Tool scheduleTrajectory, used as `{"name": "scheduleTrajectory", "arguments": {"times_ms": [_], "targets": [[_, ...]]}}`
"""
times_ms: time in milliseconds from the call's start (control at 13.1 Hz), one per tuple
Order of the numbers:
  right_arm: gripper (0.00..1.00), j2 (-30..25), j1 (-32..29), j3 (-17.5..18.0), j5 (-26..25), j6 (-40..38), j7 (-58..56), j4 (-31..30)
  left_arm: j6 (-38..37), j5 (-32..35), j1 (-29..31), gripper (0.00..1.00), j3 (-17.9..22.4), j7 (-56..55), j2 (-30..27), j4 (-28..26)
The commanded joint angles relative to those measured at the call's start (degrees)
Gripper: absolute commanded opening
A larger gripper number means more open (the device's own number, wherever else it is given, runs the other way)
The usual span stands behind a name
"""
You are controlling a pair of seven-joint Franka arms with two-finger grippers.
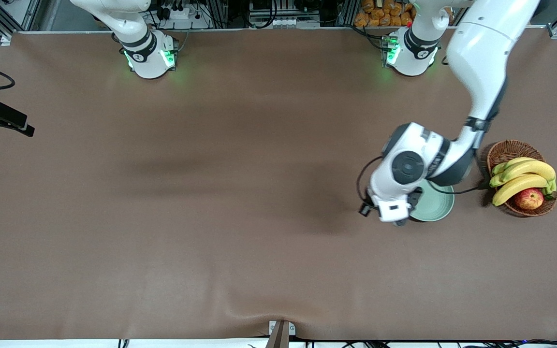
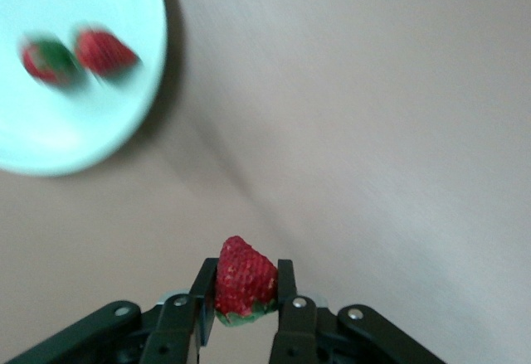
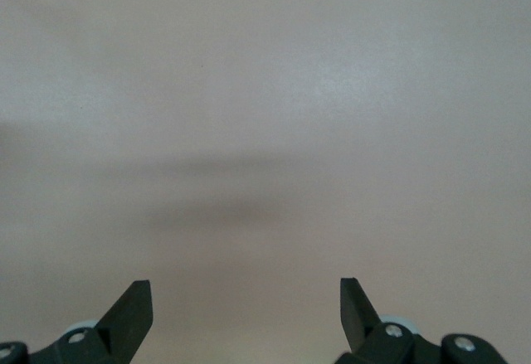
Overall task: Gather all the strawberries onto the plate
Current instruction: 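Carry the strawberry with the left gripper over the green plate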
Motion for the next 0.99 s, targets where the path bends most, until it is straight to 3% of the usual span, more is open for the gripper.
{"name": "scheduleTrajectory", "arguments": {"times_ms": [0,306,764,840,917], "targets": [[1.00,-0.17,-0.12,-0.14,-0.10,-0.34,0.44,0.56,-2.52,0.37,4.98,0.00,-1.09,7.96,-1.01,-1.48],[1.00,-0.17,0.05,0.04,-1.59,0.11,0.35,1.00,-5.33,0.28,10.44,0.00,-1.09,21.42,-1.01,-1.74],[1.00,-0.35,0.58,0.04,-3.61,-1.56,-0.09,1.36,-5.25,0.37,16.69,0.00,-1.00,32.25,1.27,-2.09],[1.00,-0.35,0.58,0.12,-4.31,-1.83,-0.09,1.36,-5.25,0.37,16.87,0.04,-1.00,32.43,1.45,-2.09],[1.00,-0.43,0.75,0.12,-4.58,-3.39,-0.09,1.36,-5.25,0.37,16.78,0.14,-1.00,32.60,1.71,-2.18]]}}
